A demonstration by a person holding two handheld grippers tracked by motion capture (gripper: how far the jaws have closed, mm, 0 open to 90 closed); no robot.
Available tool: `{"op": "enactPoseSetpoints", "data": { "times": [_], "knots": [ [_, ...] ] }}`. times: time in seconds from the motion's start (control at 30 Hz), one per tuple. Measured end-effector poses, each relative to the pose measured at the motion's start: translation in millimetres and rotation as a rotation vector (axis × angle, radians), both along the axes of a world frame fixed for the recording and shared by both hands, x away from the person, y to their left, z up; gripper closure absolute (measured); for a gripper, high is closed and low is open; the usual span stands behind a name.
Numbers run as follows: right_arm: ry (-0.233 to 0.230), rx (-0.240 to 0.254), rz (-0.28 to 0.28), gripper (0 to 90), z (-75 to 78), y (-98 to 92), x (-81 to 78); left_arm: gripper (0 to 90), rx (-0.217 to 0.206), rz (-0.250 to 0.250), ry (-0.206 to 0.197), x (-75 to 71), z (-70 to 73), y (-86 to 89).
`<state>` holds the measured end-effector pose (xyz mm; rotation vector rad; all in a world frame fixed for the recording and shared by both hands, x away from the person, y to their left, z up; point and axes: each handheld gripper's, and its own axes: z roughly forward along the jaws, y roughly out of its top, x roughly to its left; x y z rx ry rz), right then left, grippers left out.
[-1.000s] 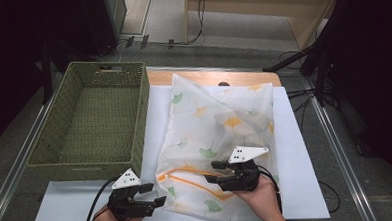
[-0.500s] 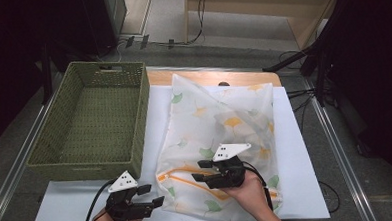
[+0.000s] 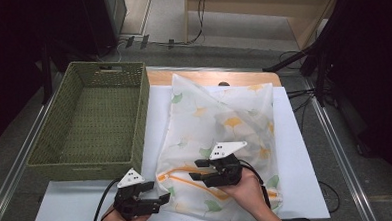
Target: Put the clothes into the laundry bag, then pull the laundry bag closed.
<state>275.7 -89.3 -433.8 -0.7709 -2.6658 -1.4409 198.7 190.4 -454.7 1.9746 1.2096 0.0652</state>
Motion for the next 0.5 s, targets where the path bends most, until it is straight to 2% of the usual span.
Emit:
{"op": "enactPoseSetpoints", "data": {
  "times": [0.1, 0.2, 0.37, 0.5],
  "knots": [
    [0.0, 0.0, 0.0, 52.1, 0.0, -2.0, -0.8, 24.2, 0.026, 0.005, -0.004, 3.5, -0.7, -5.7],
    [-0.001, 0.003, -0.002, 52.1, -0.3, -5.0, -1.7, 23.1, 0.034, 0.01, -0.003, 7.0, -1.9, -9.8],
    [-0.003, 0.006, -0.018, 52.1, 0.3, -9.8, -3.5, 22.8, 0.041, 0.03, 0.017, 13.9, -6.5, -12.7],
    [-0.004, 0.005, -0.029, 52.2, 0.3, -12.5, -4.1, 24.4, 0.038, 0.024, 0.01, 17.9, -7.1, -15.8]
  ]
}}
